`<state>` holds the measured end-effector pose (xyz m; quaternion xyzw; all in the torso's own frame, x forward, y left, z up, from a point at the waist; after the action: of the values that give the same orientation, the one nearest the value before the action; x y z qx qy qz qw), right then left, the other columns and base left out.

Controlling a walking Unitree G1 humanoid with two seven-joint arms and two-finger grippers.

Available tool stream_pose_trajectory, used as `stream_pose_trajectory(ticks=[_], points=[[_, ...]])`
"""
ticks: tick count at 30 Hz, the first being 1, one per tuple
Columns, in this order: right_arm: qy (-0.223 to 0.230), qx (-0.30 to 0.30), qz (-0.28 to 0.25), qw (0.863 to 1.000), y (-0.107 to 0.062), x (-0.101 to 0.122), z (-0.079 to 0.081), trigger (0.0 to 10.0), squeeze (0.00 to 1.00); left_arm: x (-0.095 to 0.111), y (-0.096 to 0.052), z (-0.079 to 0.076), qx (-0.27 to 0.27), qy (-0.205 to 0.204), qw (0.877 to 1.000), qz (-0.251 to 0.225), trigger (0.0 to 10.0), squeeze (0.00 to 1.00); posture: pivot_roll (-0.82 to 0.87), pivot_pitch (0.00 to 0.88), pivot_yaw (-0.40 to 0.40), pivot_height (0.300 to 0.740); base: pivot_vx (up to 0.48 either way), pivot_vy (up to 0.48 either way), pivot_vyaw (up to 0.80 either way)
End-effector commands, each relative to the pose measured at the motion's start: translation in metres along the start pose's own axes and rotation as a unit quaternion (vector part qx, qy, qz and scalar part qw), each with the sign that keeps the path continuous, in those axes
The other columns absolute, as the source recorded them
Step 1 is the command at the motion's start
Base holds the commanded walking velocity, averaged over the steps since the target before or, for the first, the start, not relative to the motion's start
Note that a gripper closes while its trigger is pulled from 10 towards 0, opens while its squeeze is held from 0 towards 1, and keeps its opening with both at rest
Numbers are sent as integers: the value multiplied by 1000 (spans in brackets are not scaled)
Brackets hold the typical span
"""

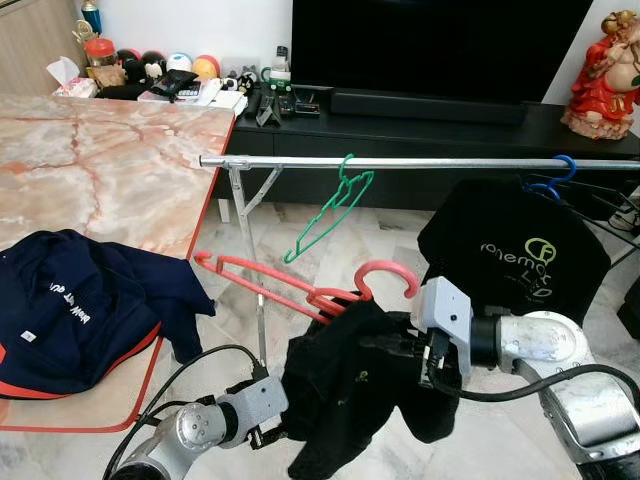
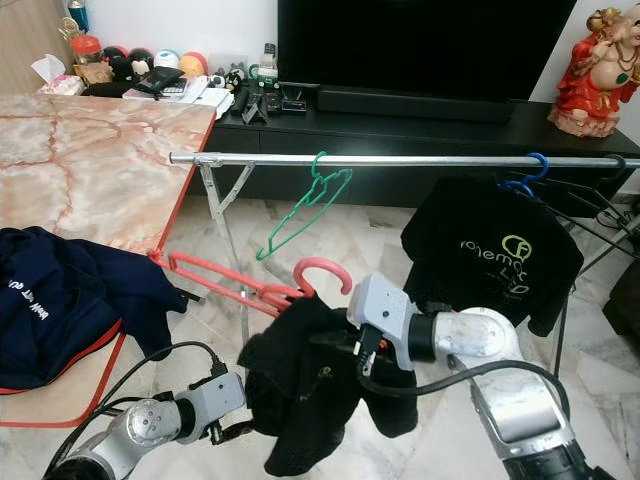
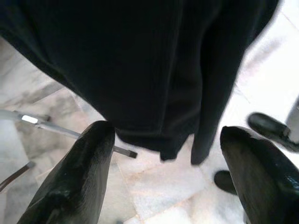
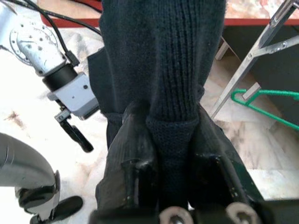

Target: Hang hanger

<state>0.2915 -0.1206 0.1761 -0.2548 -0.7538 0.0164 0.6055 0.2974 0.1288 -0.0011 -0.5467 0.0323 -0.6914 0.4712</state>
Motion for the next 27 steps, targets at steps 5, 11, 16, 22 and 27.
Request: stream_pose_trajectory(ticks=[5,11,16,22,27], points=[[-12,0,-27,1000,7,16,-4,0,0,3,1,28,102,-41,994,10,10000,0,-16,74,-46,740,0,0,0],[-14,3,-31,999,11,17,-3,0,0,4,-4,47,173,-45,984,15,10000,0,-10,73,-47,740,0,0,0],[-16,8,-28,999,12,16,-2,0,0,2,-7,55,199,-28,979,28,10000,0,-12,74,-47,740,0,0,0],[-12,16,-27,999,15,15,2,0,0,3,-10,60,216,-37,976,15,10000,0,-7,73,-45,740,0,0,0],[-13,17,-28,999,16,15,2,0,0,7,-7,56,207,-64,976,-3,10000,0,-6,74,-46,740,0,0,0]])
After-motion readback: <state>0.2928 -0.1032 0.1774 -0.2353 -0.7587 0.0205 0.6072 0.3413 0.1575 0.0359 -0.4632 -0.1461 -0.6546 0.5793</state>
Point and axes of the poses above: a point about 5 cm out from each wrist's last joint towards the gripper, its own y axis pointing out of the wrist towards the gripper, its own x axis along the axis of the wrist's last joint, z = x × y, the point moved 2 cm from there along y, pointing out of the wrist towards the gripper, and after that the axes turned 1 degree about y, right-handed, at the moved point
